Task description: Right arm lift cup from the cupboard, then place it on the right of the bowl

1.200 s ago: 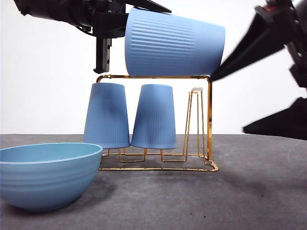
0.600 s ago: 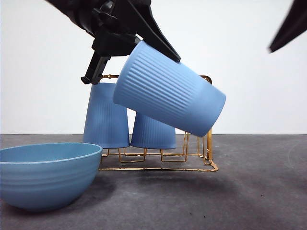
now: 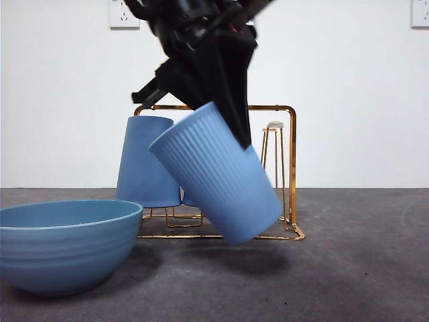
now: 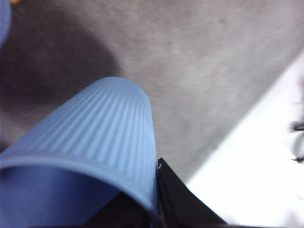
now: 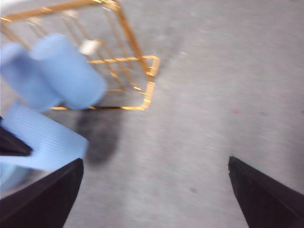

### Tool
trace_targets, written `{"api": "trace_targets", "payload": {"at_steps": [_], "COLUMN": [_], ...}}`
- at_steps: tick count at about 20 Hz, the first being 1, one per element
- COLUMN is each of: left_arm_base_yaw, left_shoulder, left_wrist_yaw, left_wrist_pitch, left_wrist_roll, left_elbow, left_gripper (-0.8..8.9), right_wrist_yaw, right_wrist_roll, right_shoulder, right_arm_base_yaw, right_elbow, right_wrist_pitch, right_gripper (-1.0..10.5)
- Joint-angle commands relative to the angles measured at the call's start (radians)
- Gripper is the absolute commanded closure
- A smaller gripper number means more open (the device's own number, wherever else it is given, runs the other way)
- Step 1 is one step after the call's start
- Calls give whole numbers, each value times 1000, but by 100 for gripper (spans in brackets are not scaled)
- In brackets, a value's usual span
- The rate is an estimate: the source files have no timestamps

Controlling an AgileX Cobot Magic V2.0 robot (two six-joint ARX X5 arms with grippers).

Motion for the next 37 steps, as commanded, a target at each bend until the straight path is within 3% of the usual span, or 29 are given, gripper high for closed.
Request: {"api": "trace_targets", "payload": {"at_steps": [1, 7, 16, 20, 23, 25, 27, 31, 35, 36, 37], "left_arm_base_yaw": [-51, -148, -188, -190, -190, -190, -189, -167, -109, 88, 115], "left_shoulder": [70, 268, 408, 407, 407, 390, 350, 225, 53, -441, -512], "left_wrist_yaw": [-129, -368, -371, -371, -371, -371, -371, -371, -371, -391, -391], "left_wrist_pitch": [-84, -320, -393, -397, -419, -420, -422, -425, -425, -245, -209], "left_wrist_roll": [80, 153, 169, 167, 147, 132, 132, 134, 134, 163, 166], "left_elbow": [106, 324, 427, 463, 530, 557, 557, 556, 518, 62, -8], "left_gripper": [807, 807, 798, 447, 397, 310, 251, 251, 252, 253, 252], "right_wrist_yaw": [27, 24, 24, 24, 24, 24, 24, 19, -66, -96, -112], "right_wrist_roll": [-37, -39, -39, -40, -40, -41, -41, -48, -86, -124, -138], "right_shoulder": [2, 2, 2, 2, 2, 2, 2, 2, 2, 2, 2], "right_arm_base_yaw": [4, 4, 4, 4, 4, 4, 4, 4, 5, 5, 5], "right_elbow": [25, 26, 26, 26, 26, 26, 26, 26, 26, 26, 26], "right_wrist_pitch": [-23, -29, -36, -36, -36, -36, -36, -34, 0, 39, 40], "right_gripper": [460, 460, 460, 460, 460, 460, 460, 460, 460, 460, 460]}}
